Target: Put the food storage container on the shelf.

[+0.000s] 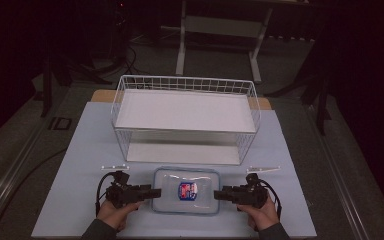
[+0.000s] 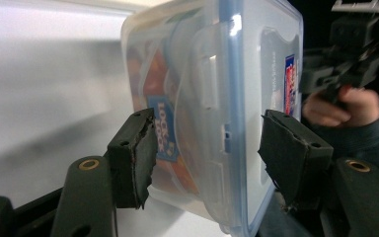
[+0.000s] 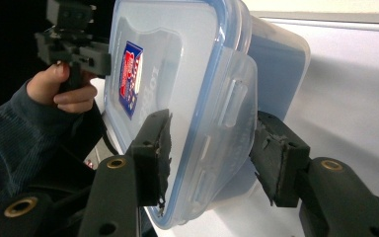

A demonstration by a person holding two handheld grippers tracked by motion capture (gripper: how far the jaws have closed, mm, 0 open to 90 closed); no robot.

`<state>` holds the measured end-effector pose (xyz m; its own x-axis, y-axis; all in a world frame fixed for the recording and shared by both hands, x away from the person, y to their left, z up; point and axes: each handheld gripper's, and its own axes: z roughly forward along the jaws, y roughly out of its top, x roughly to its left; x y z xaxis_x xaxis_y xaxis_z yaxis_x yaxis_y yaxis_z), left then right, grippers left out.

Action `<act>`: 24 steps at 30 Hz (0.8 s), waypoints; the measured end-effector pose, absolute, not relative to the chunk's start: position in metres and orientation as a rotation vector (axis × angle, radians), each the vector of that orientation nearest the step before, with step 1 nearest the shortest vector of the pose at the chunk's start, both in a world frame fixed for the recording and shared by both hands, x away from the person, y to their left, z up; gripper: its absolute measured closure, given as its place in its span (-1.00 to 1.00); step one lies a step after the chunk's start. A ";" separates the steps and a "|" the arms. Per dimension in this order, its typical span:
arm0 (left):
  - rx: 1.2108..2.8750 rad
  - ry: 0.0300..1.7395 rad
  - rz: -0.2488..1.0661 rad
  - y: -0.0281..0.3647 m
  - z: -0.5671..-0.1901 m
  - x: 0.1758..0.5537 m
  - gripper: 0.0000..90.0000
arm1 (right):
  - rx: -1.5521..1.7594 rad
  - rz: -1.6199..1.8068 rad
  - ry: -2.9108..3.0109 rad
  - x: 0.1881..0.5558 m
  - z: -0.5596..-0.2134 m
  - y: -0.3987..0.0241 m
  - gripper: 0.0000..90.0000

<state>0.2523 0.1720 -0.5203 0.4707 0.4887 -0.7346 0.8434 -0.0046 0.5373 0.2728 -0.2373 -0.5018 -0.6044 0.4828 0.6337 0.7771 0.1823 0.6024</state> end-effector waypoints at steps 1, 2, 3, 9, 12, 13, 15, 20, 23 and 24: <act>1.653 1.165 -0.416 0.172 -0.520 0.252 0.00 | -1.197 -1.387 -2.166 0.273 -0.502 -0.237 0.14; 1.675 1.152 -0.392 0.172 -0.518 0.251 0.02 | -1.196 -1.387 -2.163 0.273 -0.502 -0.237 0.14; 1.680 1.148 -0.382 0.173 -0.516 0.251 0.08 | -1.200 -1.383 -2.158 0.273 -0.502 -0.237 0.14; 1.692 1.128 -0.380 0.175 -0.513 0.250 0.19 | -1.209 -1.396 -2.124 0.274 -0.502 -0.239 0.20; 1.703 1.123 -0.360 0.174 -0.511 0.249 0.20 | -1.212 -1.408 -2.129 0.273 -0.500 -0.239 0.21; 1.702 1.128 -0.358 0.174 -0.511 0.249 0.20 | -1.213 -1.409 -2.130 0.273 -0.500 -0.239 0.21; 1.705 1.128 -0.353 0.174 -0.511 0.249 0.20 | -1.218 -1.410 -2.126 0.273 -0.500 -0.239 0.21; 1.704 1.123 -0.338 0.174 -0.508 0.248 0.20 | -1.217 -1.435 -2.128 0.273 -0.497 -0.239 0.21; 1.691 1.110 -0.325 0.174 -0.503 0.247 0.20 | -1.212 -1.466 -2.123 0.273 -0.492 -0.239 0.21; 1.688 1.108 -0.322 0.174 -0.502 0.247 0.20 | -1.215 -1.474 -2.117 0.273 -0.490 -0.240 0.22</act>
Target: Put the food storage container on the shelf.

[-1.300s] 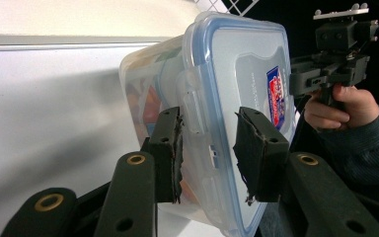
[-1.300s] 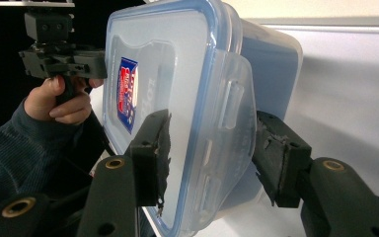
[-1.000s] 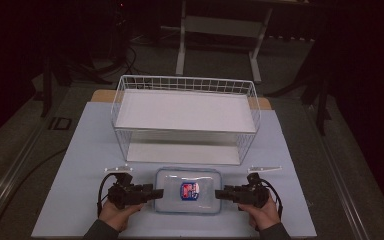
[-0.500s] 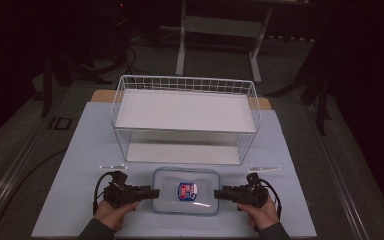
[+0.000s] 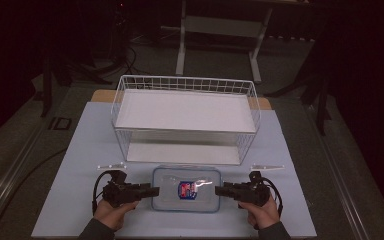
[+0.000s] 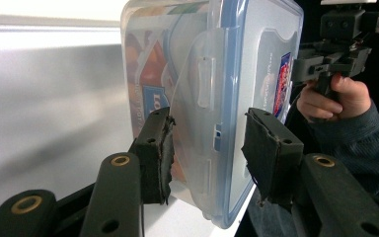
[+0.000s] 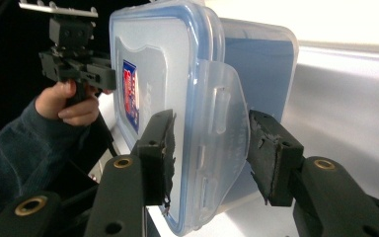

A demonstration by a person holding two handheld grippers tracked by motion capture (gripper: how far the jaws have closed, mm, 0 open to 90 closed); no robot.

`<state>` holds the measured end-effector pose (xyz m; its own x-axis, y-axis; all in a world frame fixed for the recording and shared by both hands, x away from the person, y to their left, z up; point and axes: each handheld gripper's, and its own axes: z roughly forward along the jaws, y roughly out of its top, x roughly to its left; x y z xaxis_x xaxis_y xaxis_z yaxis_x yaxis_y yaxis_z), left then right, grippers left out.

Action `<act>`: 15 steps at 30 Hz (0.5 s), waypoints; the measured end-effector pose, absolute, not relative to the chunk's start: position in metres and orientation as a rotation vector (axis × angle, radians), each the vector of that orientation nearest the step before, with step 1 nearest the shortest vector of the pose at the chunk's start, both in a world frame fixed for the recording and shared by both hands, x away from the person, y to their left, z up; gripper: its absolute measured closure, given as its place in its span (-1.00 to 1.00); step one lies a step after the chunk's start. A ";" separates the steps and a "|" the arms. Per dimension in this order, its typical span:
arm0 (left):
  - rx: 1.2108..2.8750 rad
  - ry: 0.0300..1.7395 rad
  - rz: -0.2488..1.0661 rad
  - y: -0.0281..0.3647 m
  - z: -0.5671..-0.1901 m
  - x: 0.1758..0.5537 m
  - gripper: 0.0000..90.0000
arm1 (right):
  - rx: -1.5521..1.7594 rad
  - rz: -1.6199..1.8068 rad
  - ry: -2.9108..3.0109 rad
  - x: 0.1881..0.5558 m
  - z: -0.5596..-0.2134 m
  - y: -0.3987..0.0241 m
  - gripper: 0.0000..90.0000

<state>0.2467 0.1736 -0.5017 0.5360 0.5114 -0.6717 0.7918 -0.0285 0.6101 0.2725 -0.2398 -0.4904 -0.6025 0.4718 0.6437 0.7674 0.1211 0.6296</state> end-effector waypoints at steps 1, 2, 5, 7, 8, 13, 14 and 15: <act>1.688 1.108 -0.322 0.174 -0.502 0.247 0.20 | -1.212 -1.488 -2.117 0.272 -0.489 -0.240 0.22; 1.687 1.104 -0.320 0.174 -0.500 0.247 0.20 | -1.212 -1.488 -2.117 0.272 -0.489 -0.240 0.22; 1.684 1.082 -0.302 0.174 -0.493 0.246 0.20 | -1.205 -1.516 -2.122 0.270 -0.480 -0.241 0.22; 1.680 1.079 -0.300 0.174 -0.491 0.246 0.20 | -1.203 -1.527 -2.125 0.269 -0.478 -0.241 0.22; 1.681 1.071 -0.288 0.174 -0.487 0.245 0.20 | -1.201 -1.535 -2.130 0.269 -0.473 -0.241 0.22; 1.677 1.052 -0.267 0.174 -0.478 0.244 0.20 | -1.190 -1.549 -2.143 0.267 -0.463 -0.240 0.22; 1.677 1.052 -0.267 0.174 -0.478 0.244 0.20 | -1.190 -1.549 -2.143 0.267 -0.463 -0.240 0.22; 1.677 1.051 -0.265 0.174 -0.476 0.244 0.20 | -1.183 -1.557 -2.150 0.267 -0.459 -0.241 0.22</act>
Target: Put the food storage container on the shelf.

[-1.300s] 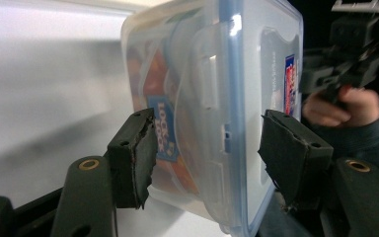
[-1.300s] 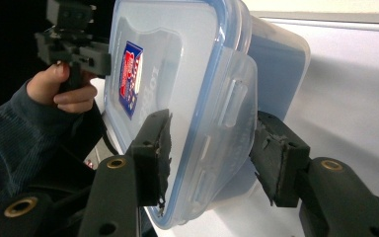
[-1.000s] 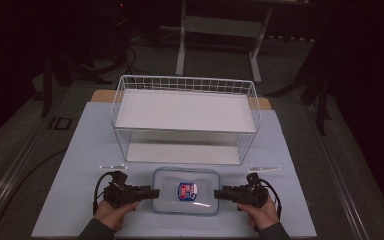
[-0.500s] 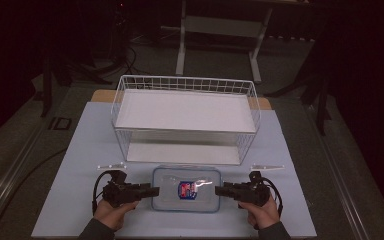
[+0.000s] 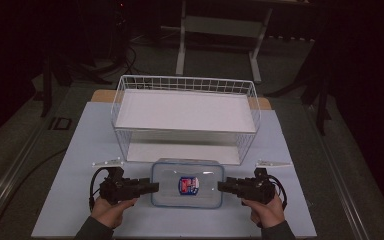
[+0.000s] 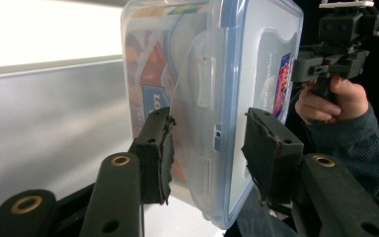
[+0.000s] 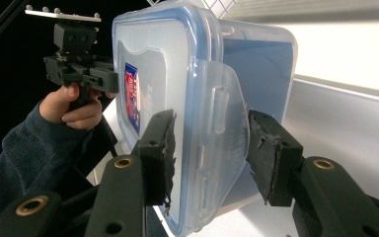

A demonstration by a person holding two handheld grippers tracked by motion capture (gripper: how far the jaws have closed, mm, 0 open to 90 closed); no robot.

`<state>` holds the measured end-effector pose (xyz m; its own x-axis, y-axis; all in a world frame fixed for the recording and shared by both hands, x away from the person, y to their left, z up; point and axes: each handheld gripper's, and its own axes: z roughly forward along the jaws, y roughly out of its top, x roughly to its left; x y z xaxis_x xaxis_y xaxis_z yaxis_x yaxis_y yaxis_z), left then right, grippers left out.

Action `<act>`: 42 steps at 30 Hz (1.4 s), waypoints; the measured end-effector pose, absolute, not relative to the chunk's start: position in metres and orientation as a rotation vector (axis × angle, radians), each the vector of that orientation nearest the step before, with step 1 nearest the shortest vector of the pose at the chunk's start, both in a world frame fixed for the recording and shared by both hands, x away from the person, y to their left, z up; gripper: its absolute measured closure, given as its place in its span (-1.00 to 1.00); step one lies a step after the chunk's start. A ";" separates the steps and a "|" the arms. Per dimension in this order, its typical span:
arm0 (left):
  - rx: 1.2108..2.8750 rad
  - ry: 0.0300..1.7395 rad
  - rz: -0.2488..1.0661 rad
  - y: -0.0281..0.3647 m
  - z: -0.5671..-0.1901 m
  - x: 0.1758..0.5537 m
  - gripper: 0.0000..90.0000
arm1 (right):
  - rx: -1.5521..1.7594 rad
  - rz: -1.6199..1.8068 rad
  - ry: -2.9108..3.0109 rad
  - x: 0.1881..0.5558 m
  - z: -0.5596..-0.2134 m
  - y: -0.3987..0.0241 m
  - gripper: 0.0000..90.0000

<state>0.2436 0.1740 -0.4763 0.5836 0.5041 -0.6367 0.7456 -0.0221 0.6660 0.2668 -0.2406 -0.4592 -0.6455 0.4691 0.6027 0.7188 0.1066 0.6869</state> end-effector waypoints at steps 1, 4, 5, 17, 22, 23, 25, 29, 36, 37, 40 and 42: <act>1.675 1.049 -0.262 0.174 -0.473 0.243 0.20 | -1.182 -1.564 -2.153 0.267 -0.457 -0.241 0.22; 1.680 1.040 -0.245 0.173 -0.466 0.243 0.20 | -1.176 -1.578 -2.155 0.266 -0.452 -0.241 0.22; 1.680 1.037 -0.240 0.173 -0.463 0.243 0.20 | -1.174 -1.579 -2.154 0.266 -0.451 -0.241 0.22; 1.678 1.003 -0.188 0.173 -0.435 0.243 0.20 | -1.150 -1.637 -2.168 0.263 -0.428 -0.241 0.22; 1.671 0.990 -0.175 0.173 -0.427 0.245 0.20 | -1.140 -1.658 -2.189 0.263 -0.415 -0.241 0.22; 1.671 0.990 -0.175 0.173 -0.427 0.245 0.20 | -1.140 -1.658 -2.189 0.263 -0.415 -0.241 0.22; 1.668 0.982 -0.165 0.174 -0.422 0.245 0.20 | -1.133 -1.665 -2.195 0.264 -0.410 -0.240 0.22; 1.663 0.970 -0.148 0.174 -0.415 0.244 0.20 | -1.118 -1.686 -2.207 0.265 -0.402 -0.240 0.22; 1.657 0.947 -0.118 0.174 -0.397 0.246 0.20 | -1.091 -1.713 -2.226 0.268 -0.384 -0.240 0.22; 1.656 0.942 -0.111 0.174 -0.394 0.246 0.20 | -1.088 -1.718 -2.228 0.269 -0.381 -0.240 0.22; 1.645 0.936 -0.100 0.175 -0.386 0.248 0.20 | -1.077 -1.736 -2.234 0.271 -0.372 -0.239 0.22; 1.638 0.930 -0.094 0.177 -0.382 0.249 0.20 | -1.070 -1.749 -2.245 0.273 -0.365 -0.237 0.22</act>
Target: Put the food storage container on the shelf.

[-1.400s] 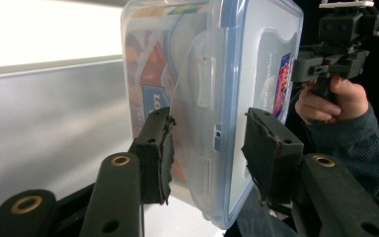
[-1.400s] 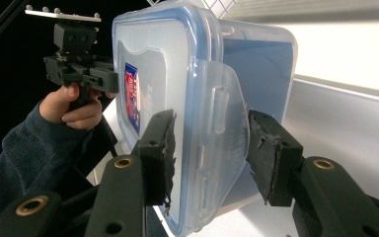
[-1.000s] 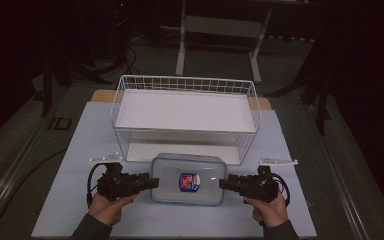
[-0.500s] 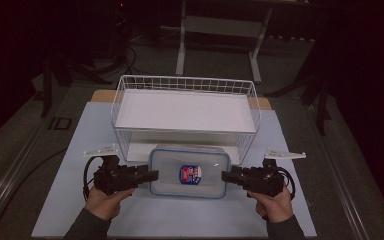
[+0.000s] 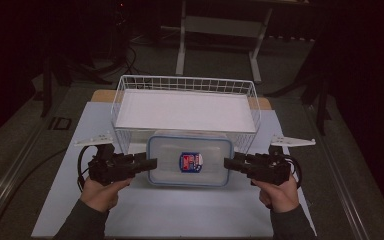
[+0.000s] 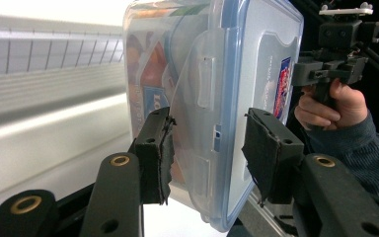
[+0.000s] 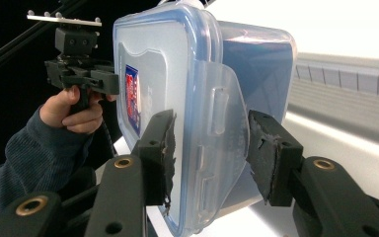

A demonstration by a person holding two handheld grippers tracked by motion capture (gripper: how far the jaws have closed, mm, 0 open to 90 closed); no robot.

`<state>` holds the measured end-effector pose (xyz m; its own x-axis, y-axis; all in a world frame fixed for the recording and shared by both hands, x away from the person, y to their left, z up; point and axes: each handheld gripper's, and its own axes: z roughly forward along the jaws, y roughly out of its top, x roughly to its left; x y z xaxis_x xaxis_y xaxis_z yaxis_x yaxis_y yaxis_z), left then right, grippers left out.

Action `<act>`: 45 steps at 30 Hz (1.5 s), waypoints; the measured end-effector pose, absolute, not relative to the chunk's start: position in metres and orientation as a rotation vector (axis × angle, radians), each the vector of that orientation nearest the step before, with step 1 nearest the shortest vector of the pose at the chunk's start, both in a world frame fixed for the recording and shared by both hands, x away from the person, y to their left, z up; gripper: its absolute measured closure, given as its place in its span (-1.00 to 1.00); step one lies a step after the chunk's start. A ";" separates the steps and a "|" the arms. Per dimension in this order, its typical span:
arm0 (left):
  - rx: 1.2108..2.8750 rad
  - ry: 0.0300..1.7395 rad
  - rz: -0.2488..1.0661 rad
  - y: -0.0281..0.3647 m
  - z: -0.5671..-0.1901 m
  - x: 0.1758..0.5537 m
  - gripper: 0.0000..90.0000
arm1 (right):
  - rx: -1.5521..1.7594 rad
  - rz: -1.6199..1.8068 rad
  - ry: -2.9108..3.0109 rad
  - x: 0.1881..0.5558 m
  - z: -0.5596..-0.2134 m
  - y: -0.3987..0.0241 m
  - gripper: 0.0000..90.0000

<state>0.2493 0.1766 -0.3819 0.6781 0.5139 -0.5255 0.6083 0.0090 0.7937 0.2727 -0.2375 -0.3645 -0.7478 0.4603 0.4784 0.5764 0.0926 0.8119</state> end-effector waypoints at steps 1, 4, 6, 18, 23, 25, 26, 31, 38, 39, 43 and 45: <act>1.636 0.928 -0.090 0.177 -0.380 0.250 0.20 | -1.067 -1.752 -2.248 0.273 -0.362 -0.237 0.22; 1.625 0.919 -0.077 0.179 -0.372 0.251 0.20 | -1.055 -1.766 -2.260 0.276 -0.352 -0.235 0.22; 1.620 0.919 -0.071 0.180 -0.370 0.252 0.20 | -1.048 -1.777 -2.266 0.277 -0.347 -0.233 0.22; 1.598 0.903 -0.010 0.184 -0.337 0.264 0.20 | -1.013 -1.838 -2.264 0.291 -0.321 -0.228 0.22; 1.590 0.902 -0.007 0.185 -0.331 0.272 0.19 | -1.013 -1.855 -2.256 0.299 -0.314 -0.228 0.22; 1.585 0.907 -0.012 0.185 -0.328 0.279 0.19 | -1.019 -1.851 -2.256 0.305 -0.310 -0.228 0.22; 1.585 0.907 -0.012 0.185 -0.328 0.279 0.19 | -1.019 -1.851 -2.256 0.305 -0.310 -0.228 0.22; 1.579 0.926 -0.008 0.185 -0.324 0.292 0.19 | -1.047 -1.841 -2.231 0.319 -0.308 -0.227 0.22; 1.573 0.947 -0.013 0.185 -0.321 0.304 0.19 | -1.081 -1.839 -2.207 0.334 -0.306 -0.226 0.21; 1.573 0.948 -0.012 0.185 -0.320 0.305 0.19 | -1.083 -1.838 -2.202 0.336 -0.305 -0.226 0.21; 1.564 0.968 -0.026 0.185 -0.320 0.313 0.19 | -1.102 -1.826 -2.182 0.345 -0.306 -0.225 0.21; 1.560 0.977 -0.033 0.185 -0.321 0.317 0.19 | -1.114 -1.819 -2.172 0.349 -0.306 -0.225 0.21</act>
<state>0.3169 0.1854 -0.3206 0.6429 0.5523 -0.5308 0.5869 0.0901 0.8046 0.3489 -0.2248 -0.3057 -0.7280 0.4632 0.5055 0.5790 0.0204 0.8151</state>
